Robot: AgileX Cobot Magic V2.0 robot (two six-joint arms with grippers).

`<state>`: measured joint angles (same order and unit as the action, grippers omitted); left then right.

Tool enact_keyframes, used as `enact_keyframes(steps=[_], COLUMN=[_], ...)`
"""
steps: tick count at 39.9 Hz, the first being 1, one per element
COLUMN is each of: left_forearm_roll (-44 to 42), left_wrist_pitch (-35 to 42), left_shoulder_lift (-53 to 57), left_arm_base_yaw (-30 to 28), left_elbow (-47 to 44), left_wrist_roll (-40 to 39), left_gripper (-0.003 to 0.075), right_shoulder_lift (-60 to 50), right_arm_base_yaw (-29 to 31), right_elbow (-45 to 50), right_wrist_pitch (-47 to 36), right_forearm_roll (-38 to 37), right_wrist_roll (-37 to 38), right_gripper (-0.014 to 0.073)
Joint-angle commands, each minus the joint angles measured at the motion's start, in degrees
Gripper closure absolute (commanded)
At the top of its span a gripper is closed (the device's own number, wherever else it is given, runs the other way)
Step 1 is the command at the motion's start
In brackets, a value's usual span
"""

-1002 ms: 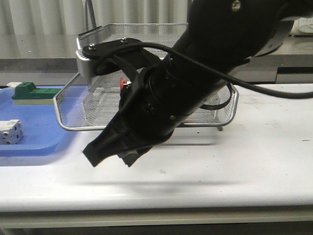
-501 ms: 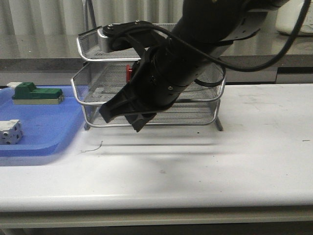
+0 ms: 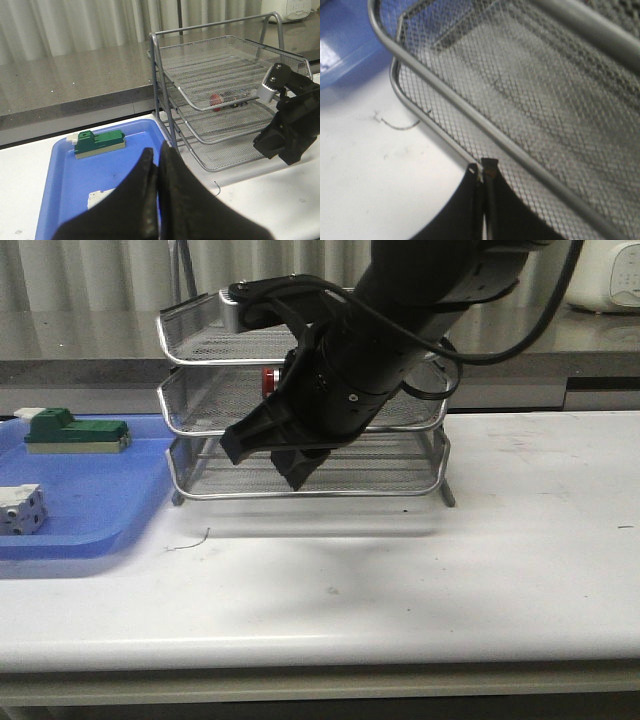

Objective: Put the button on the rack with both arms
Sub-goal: 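Push the mesh tray back into the rack with the right gripper, then lift the right gripper away from the rack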

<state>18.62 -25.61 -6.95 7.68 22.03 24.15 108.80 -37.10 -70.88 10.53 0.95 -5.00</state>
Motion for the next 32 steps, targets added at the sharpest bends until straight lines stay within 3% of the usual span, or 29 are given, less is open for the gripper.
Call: enact_keyframes(steps=[1,7,15,24,32], left_forearm_roll=[1.03,1.03,1.03,1.03,1.03], left_wrist_pitch=[4.46,4.46,4.46,4.46,4.46], left_shoulder_lift=[-0.71,-0.71,-0.71,-0.71,-0.71], left_arm_base_yaw=[-0.18,-0.18,-0.18,-0.18,-0.18], left_elbow=[1.43,1.43,1.43,1.43,1.43], left_wrist_roll=[-0.52,-0.52,-0.52,-0.52,-0.52], left_gripper=[0.0739,0.0739,0.0739,0.0739,0.0739], right_shoulder_lift=[-6.40,-14.61,-24.48,-35.77,-49.62], right_arm_base_yaw=[-1.17,-1.26,6.17,17.52,23.34], right_elbow=[-1.89,-1.89,-1.89,4.18,16.98], right_wrist_pitch=[3.19,13.60,23.08,23.63,20.00], right_forearm_roll=[0.73,1.74,2.47,2.82,3.67], right_wrist_roll=[-0.37,-0.37,-0.32,0.51,0.51], right_gripper=[0.0653,0.0653,0.0653,0.0653,0.0653])
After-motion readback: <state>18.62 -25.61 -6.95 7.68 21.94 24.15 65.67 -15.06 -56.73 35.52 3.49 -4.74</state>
